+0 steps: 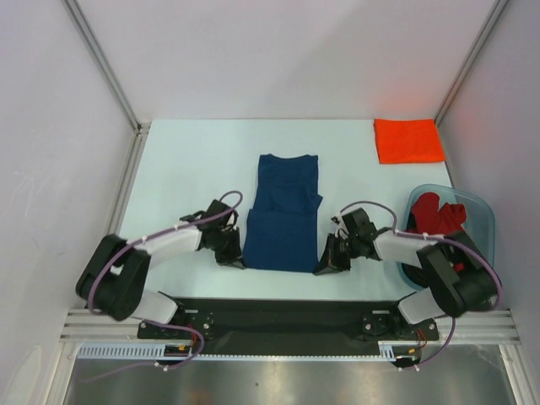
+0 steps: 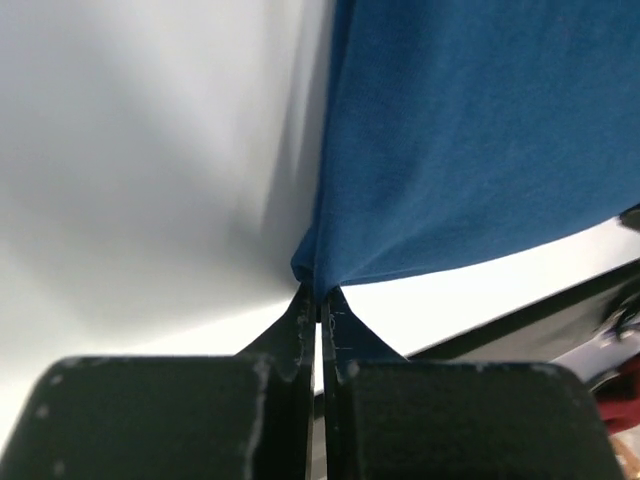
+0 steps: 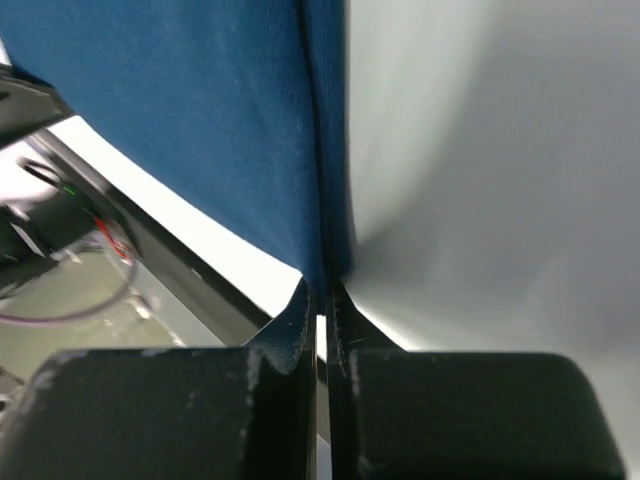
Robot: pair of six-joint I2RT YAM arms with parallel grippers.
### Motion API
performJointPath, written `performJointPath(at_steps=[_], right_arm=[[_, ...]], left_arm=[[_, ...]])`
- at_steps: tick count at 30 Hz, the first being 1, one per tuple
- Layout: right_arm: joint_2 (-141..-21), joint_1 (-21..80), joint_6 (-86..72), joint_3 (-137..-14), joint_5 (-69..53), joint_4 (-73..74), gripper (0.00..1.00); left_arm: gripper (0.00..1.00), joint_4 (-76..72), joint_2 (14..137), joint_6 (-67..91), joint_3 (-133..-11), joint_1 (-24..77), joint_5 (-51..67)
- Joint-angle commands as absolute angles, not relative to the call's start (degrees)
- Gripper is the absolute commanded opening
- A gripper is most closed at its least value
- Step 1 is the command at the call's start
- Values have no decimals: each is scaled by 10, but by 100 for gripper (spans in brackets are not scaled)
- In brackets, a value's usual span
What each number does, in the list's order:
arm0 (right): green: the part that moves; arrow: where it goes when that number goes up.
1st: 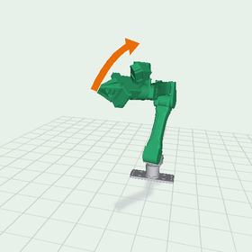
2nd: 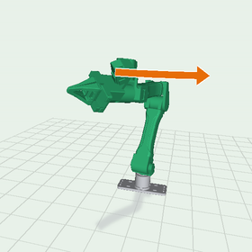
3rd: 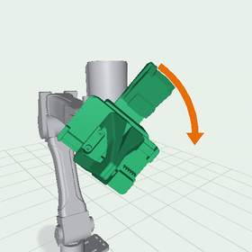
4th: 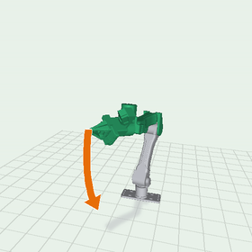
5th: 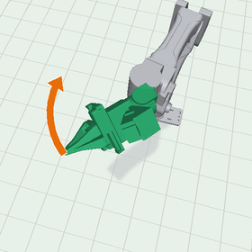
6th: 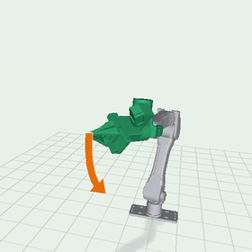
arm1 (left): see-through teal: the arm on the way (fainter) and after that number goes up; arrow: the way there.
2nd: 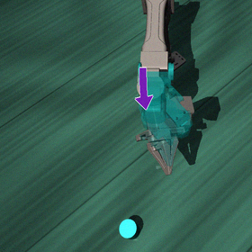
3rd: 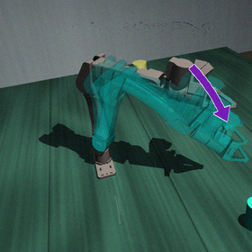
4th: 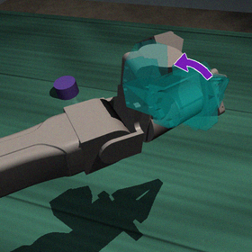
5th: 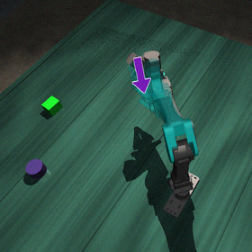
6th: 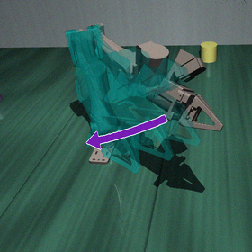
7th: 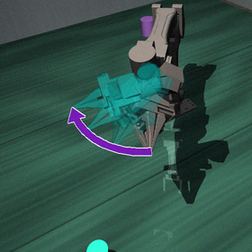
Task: Fold and stack the t-shirts
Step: Fold the tshirt
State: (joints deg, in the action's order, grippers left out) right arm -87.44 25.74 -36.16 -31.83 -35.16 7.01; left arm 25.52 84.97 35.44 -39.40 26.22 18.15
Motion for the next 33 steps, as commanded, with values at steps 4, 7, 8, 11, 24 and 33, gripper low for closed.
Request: performJointPath(at_steps=[4, 7, 8, 11, 24, 33], right_arm=[[-703, 285, -384, -222, -304, 183, 0], [-611, 286, -395, -207, -302, 241, 0], [-592, 287, -396, -208, -301, 257, 0], [-547, 285, -399, -235, -296, 301, 0], [-846, 188, -289, -652, -294, 359, 0], [-1075, 147, -250, -892, -310, 388, 0]], left_arm=[[0, 351, 677, 445, -312, 349, 91], [0, 399, 636, 459, -320, 371, 77], [0, 421, 618, 457, -336, 372, 70], [0, 464, 622, 441, -400, 372, 56], [0, 546, 909, 295, -845, 273, 42], [0, 579, 1157, 237, -1119, 232, 90]])
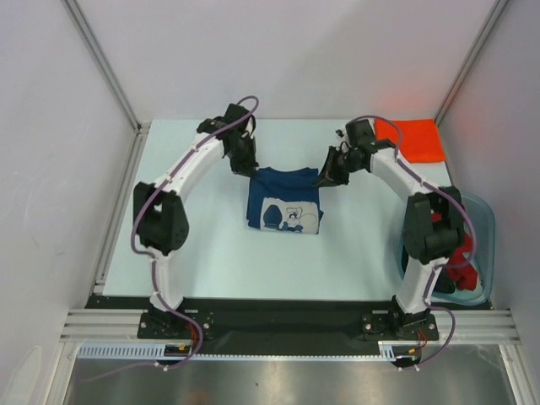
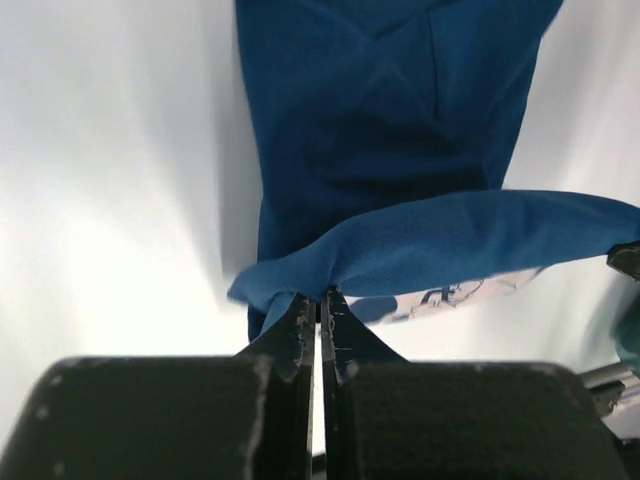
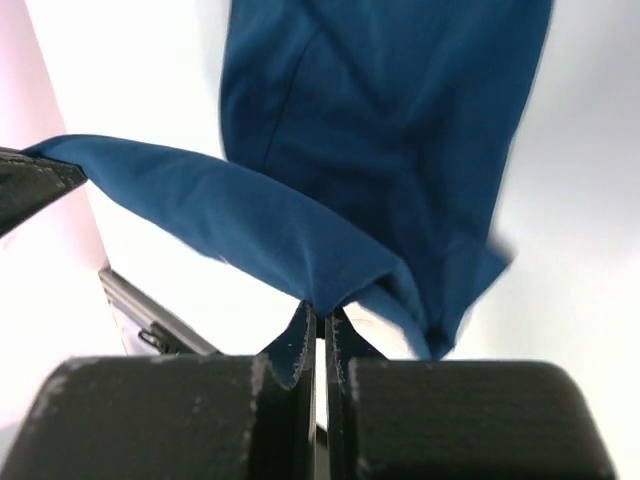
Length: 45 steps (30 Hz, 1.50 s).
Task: Fold and stack the t-shirts
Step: Fold the tshirt
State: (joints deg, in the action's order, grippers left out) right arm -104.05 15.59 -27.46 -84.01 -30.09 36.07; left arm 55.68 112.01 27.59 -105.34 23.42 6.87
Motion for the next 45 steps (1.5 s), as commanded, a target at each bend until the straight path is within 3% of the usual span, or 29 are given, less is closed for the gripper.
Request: performJointPath(at_steps=[1, 10, 29, 33, 34, 35, 36, 38, 39, 40, 43, 45], right_arm=[[-1090, 144, -249, -921, -312, 388, 0], [-1215, 120, -242, -1034, -326, 388, 0], [-1397, 96, -267, -1227, -368, 347, 0], [-1440, 91, -286, -1269, -379, 310, 4], [-1447, 87, -298, -1276, -388, 297, 6], [-1450, 83, -328, -1275, -395, 266, 11], [-1449, 74, -337, -1278, -388, 261, 27], [-1433, 66, -350, -1281, -378, 255, 38], [-1423, 62, -347, -1283, -366, 260, 49], [-1415, 62, -336, -1288, -357, 273, 51], [-1385, 62, -289, -1315, -345, 358, 50], [-1340, 67, -284, -1256, -344, 367, 48]], left_arm=[[0, 578, 1174, 236, -1133, 229, 95], [1, 563, 1287, 257, -1244, 200, 136], [0, 426, 1404, 325, -1312, 162, 196], [16, 418, 1429, 340, -1337, 147, 160], [29, 417, 1426, 344, -1337, 142, 152], [38, 411, 1422, 350, -1333, 137, 148], [39, 405, 1407, 360, -1329, 127, 150], [44, 403, 1390, 361, -1328, 121, 144], [47, 407, 1377, 352, -1331, 120, 137], [55, 413, 1347, 345, -1327, 120, 122], [55, 403, 1276, 333, -1271, 121, 120], [54, 373, 1246, 338, -1206, 129, 159]])
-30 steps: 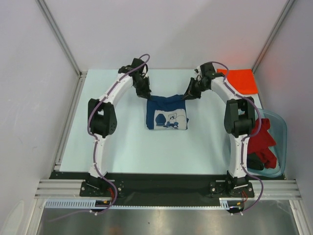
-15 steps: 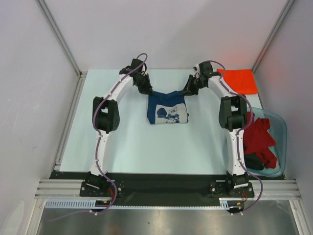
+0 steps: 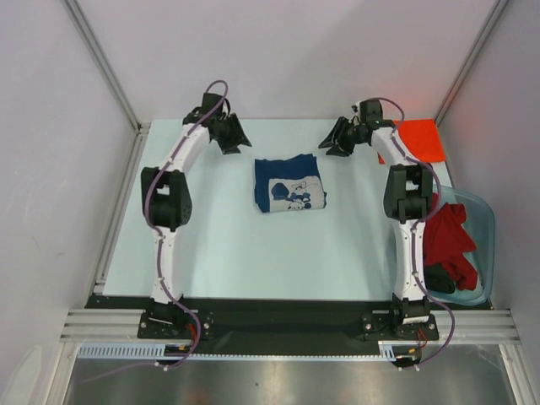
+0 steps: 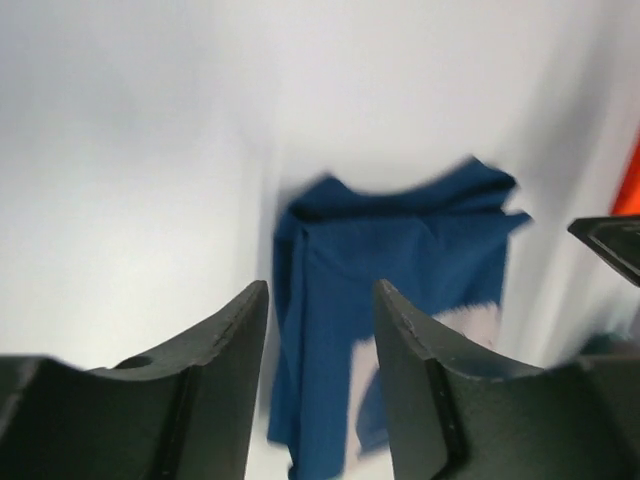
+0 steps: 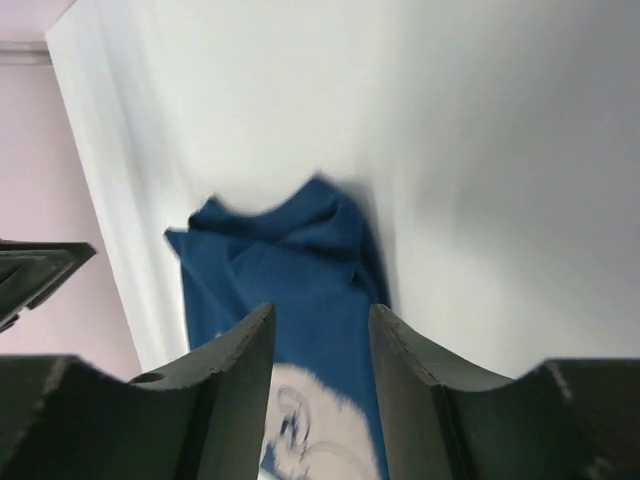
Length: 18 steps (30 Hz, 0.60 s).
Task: Fold and stack the t-shirts
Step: Fold the tshirt
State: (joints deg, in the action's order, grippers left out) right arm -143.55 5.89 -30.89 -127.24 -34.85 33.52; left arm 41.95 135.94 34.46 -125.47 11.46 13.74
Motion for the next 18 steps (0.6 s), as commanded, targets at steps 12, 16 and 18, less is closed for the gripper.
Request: performJointPath(at_steps=[12, 16, 18], right_arm=[[-1280, 136, -387, -983, -400, 75, 0], [-1330, 135, -422, -965, -416, -49, 0], [-1373, 132, -438, -971, -414, -82, 0]], left_arm=[[18, 133, 1251, 440, -991, 229, 301], [14, 72, 1300, 468, -980, 220, 300], [13, 40, 1313, 478, -979, 206, 290]])
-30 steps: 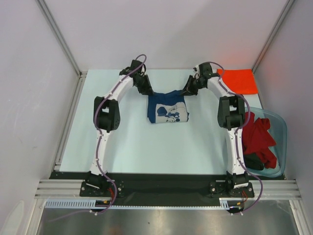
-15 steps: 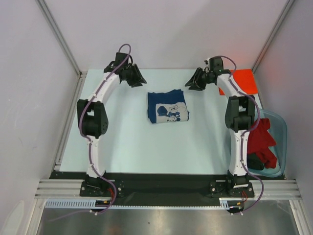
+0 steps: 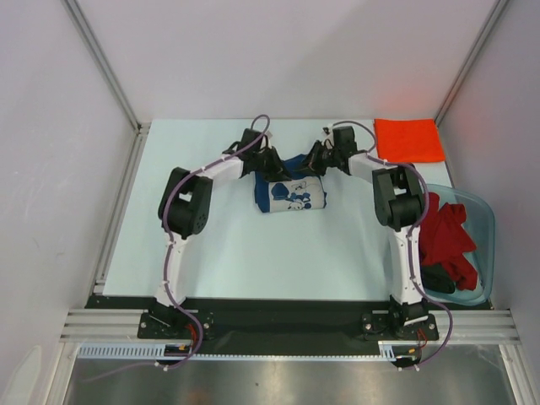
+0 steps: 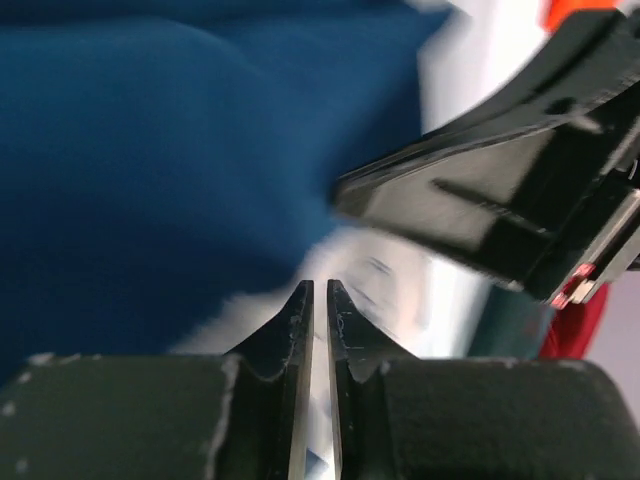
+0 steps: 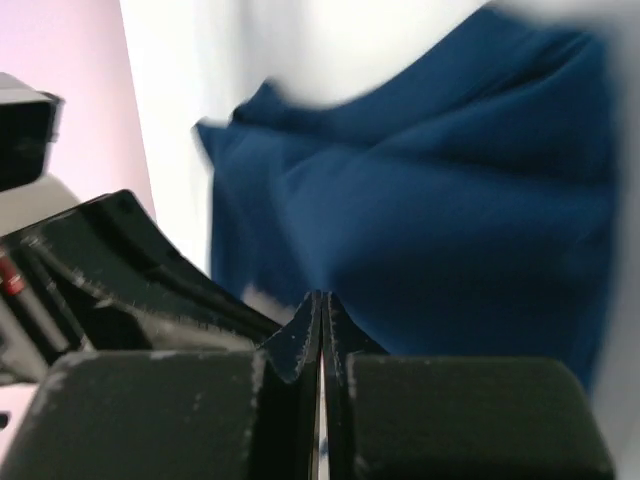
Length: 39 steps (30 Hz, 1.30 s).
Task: Fold and stack the t-shirts
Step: Fold the tshirt
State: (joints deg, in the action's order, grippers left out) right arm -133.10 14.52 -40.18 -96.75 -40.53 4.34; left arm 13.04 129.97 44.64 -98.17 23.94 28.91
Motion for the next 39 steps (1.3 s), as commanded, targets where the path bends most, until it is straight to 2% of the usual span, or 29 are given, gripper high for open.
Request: performJointPath(at_steps=[1, 4, 6, 11, 18, 20, 24, 28, 32, 33, 39], right_arm=[[-1386, 128, -448, -972, -411, -135, 0], [-1443, 119, -488, -997, -377, -197, 0], [-1495, 112, -505, -1061, -361, -182, 0], [-1535, 97, -571, -1094, -288, -200, 1], [-1575, 84, -546, -1237, -280, -52, 0], [-1572, 75, -540, -1270, -293, -17, 0], [-1532, 61, -505, -1288, -301, 43, 0], [-1478, 56, -463, -1302, -323, 123, 0], [-1399, 58, -413, -1265, -335, 190, 0], [-1365, 60, -408, -1223, -344, 191, 0], [-1270, 96, -417, -1029, -472, 81, 3]], left_arm=[[13, 30, 1332, 480, -983, 201, 287], [13, 29, 1373, 478, -1015, 187, 284], [13, 26, 1387, 486, -1018, 181, 286], [13, 13, 1388, 482, -999, 179, 282], [17, 79, 1426, 478, -1108, 161, 285], [18, 90, 1436, 489, -1140, 151, 290], [26, 112, 1435, 491, -1215, 147, 303], [29, 115, 1390, 504, -1206, 150, 337], [29, 120, 1325, 479, -1132, 170, 359], [29, 122, 1312, 474, -1100, 175, 362], [21, 62, 1229, 485, -913, 190, 382]])
